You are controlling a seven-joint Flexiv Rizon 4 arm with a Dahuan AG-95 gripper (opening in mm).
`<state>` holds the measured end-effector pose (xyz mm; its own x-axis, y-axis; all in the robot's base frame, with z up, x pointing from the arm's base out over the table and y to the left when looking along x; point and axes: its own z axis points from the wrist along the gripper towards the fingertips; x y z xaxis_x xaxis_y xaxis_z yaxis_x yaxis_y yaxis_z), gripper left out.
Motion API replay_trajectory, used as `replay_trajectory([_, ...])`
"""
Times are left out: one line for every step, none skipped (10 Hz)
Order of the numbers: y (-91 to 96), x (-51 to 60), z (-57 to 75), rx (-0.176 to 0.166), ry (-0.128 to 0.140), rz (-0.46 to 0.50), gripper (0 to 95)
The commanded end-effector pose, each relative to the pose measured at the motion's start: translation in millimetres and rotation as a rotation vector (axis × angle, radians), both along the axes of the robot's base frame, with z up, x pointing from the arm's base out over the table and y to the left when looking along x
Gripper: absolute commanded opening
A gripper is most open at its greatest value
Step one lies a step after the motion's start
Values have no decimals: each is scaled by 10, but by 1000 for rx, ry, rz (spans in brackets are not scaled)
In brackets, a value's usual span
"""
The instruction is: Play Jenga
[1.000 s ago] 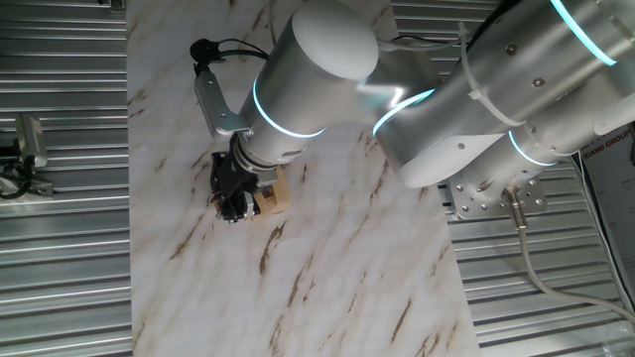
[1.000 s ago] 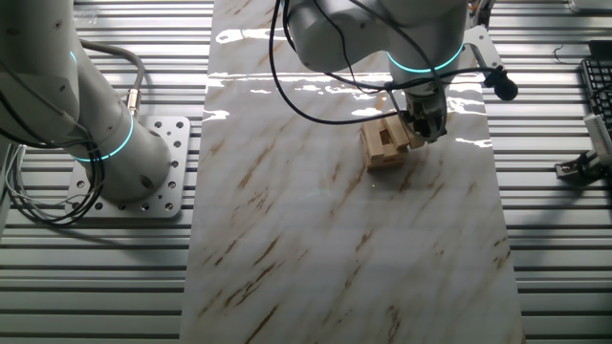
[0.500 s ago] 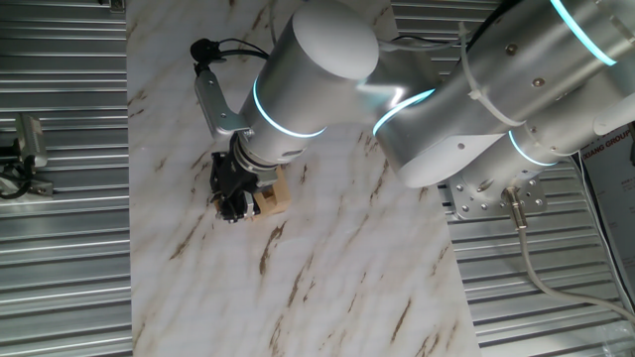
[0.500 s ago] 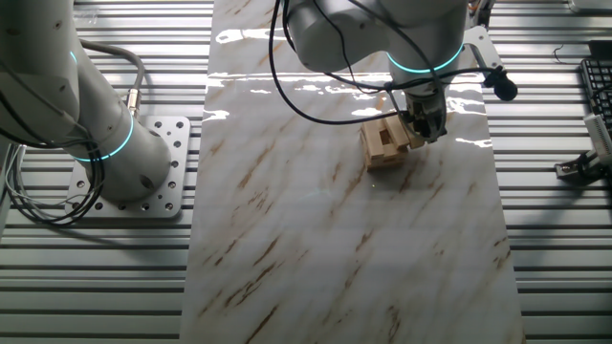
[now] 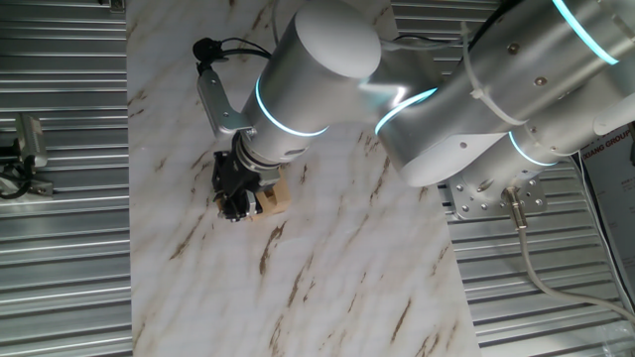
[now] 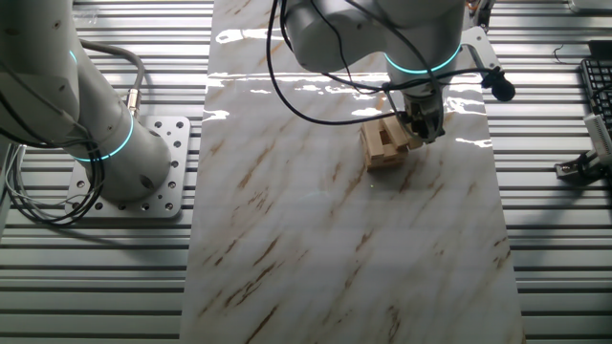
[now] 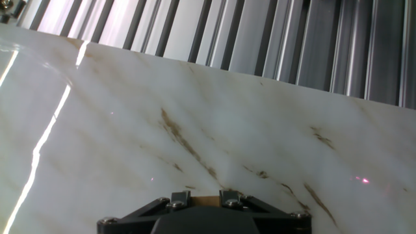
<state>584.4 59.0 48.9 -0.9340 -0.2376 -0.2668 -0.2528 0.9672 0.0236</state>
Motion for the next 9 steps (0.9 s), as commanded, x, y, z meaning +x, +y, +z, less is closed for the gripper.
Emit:
replay_trajectory([-2,-3,-9,-2,2,0,0])
replay_trajectory([-3,-7,-10,-3,3,1,0])
replay_trajectory([-4,-8,-11,-6,4,1,0])
replay_trajectory([-4,-9,-11,-7,5,1,0])
replay_trajectory([-4,-9,-11,-5,3,1,0])
replay_trajectory([-3,-7,-10,-3,1,2,0])
replay_trajectory([-2,-3,-9,-2,1,2,0])
replay_trajectory([-1,2,-8,0,-1,1,0])
replay_trajectory([1,8,-6,1,-1,0,0])
